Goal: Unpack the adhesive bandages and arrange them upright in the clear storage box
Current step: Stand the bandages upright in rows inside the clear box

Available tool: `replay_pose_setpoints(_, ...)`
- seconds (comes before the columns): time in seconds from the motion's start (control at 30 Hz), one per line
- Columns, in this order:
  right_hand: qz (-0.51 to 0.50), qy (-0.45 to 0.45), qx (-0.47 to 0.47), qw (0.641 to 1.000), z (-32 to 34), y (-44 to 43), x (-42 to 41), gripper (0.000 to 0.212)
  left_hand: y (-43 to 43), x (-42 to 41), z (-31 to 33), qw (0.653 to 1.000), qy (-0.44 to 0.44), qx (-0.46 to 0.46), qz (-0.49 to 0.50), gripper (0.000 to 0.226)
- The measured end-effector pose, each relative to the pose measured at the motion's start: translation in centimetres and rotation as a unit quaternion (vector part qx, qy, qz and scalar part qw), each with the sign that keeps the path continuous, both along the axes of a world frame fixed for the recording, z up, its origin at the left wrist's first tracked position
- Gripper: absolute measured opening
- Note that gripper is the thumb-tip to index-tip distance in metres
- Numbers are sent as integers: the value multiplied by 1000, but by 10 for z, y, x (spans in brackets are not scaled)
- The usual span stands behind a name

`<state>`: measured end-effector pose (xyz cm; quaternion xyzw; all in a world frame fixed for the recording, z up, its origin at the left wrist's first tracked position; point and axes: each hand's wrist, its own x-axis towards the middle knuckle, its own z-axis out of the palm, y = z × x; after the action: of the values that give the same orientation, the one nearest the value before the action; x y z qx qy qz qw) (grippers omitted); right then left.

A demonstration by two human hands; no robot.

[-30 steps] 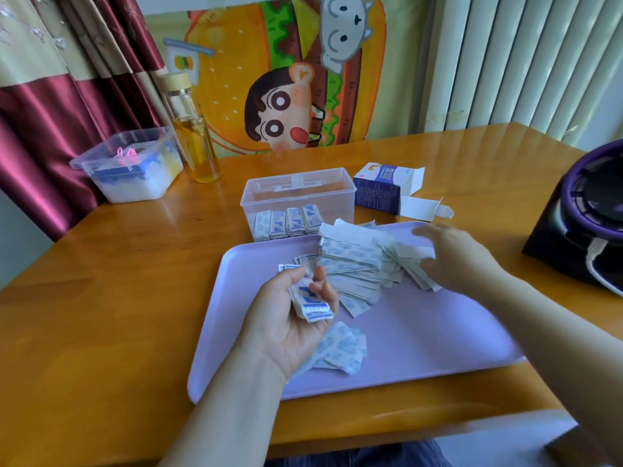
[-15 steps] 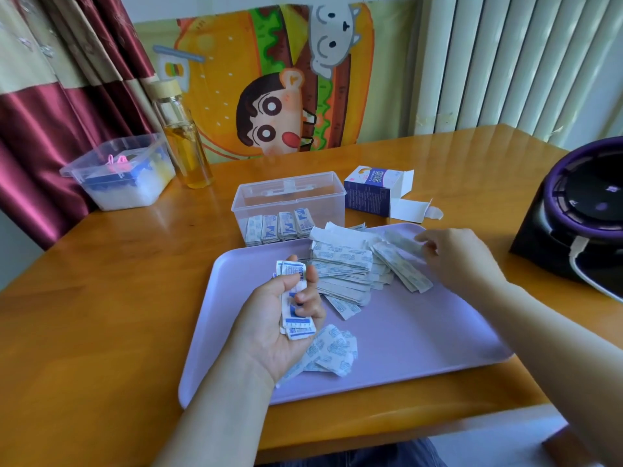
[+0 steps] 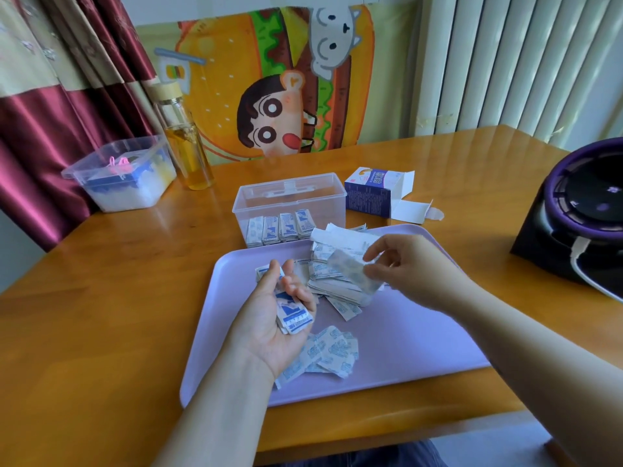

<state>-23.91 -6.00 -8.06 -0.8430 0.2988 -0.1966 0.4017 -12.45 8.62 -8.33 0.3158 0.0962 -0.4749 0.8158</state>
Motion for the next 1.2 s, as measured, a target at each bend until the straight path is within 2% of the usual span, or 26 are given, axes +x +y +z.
replay_pose_setpoints(0.1,41,89,-47,994,-7,4,-1,7,3,2,1,1000,-8,1,6,26)
replay_pose_setpoints(0.17,60,107,-54,991,-10,6,-1,9,4,4,2,1000,-10,-1,7,24)
replay_pose_setpoints(0.27,42,50,-64,996,-10,12,0,17,6,8,1,1000,-14,-5,17,23)
replay_pose_setpoints(0.33,47,-1,-53,998,-5,18,0,13,9,12,0,999,-23,-6,28,22)
replay_pose_setpoints(0.4,108,-9,-26,994,0,26,-1,8,11,16,1,999,-32,-9,40,21)
replay_pose_setpoints(0.5,211,60,-30,975,-2,41,0,3,13,19,4,998,-43,-16,45,18)
replay_pose_setpoints(0.57,236,97,-53,965,-6,47,0,5,15,20,6,998,-40,-21,46,19)
replay_pose_setpoints(0.67,157,76,-84,981,-7,39,3,9,17,19,6,998,-36,-23,46,19)
replay_pose_setpoints(0.73,30,67,-142,987,-8,17,3,23,18,19,5,998,-33,-23,45,20)
replay_pose_setpoints(0.8,-79,103,-166,978,-10,-10,-2,39,19,19,4,998,-28,-24,43,19)
replay_pose_setpoints(0.87,-115,157,-124,973,-12,-30,-8,52,19,19,3,999,-25,-25,42,18)
replay_pose_setpoints(0.93,-108,162,-50,980,-17,-39,-11,58,18,17,4,999,-23,-25,39,18)
replay_pose_setpoints(1.0,-103,130,-2,986,-21,-42,-10,52,17,16,4,999,-21,-25,35,18)
replay_pose_setpoints(1.1,-110,102,6,989,-23,-45,-9,33,17,16,5,999,-20,-24,32,18)
replay_pose_setpoints(1.2,-137,33,41,989,-23,-47,-13,18,20,17,5,999,-26,-20,27,17)
